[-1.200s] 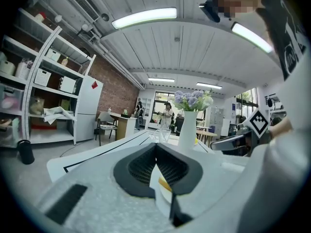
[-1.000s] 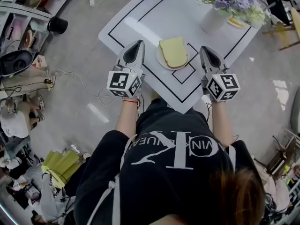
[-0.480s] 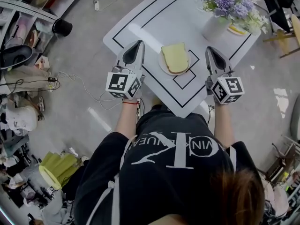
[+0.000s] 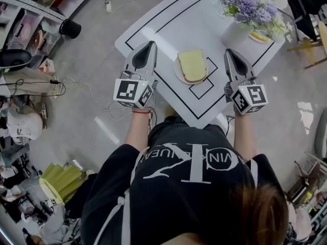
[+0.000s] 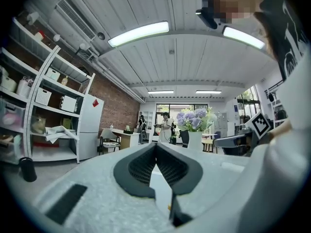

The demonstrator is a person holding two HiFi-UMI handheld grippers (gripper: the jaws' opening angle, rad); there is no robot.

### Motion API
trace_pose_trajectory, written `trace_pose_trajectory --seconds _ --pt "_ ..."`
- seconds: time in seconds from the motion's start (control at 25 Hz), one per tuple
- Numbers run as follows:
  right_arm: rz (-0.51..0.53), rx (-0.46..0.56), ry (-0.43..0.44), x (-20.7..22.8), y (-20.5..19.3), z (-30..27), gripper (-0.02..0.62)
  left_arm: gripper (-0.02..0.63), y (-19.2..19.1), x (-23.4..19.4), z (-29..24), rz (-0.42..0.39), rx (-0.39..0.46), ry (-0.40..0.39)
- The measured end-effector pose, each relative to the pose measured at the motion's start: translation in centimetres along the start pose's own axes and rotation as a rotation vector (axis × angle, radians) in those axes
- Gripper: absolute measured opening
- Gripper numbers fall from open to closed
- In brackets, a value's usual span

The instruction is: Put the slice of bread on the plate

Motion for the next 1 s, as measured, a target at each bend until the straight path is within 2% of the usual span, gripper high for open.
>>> trace_pose_trajectory --seconds 0.4,1.0 --pt "0.032 0.039 0.036 -0.4 1.2 -0.5 -0.002 0.009 1.1 -0.4 0.8 -0.024 0.028 0.031" --pt "0.031 0.051 0.038 -0.7 1.7 -0.7 -0.002 0.011 1.8 -0.8 1.2 -0.031 0.04 0.043"
Point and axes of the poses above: the fingertips, and each gripper's own axes: z backward along the fingers, x to its right, y out of its top, the point moved 10 cm from there along z, backward along the fingers, and after that the axes turned 3 degrees about y, right-handed, at the moved point
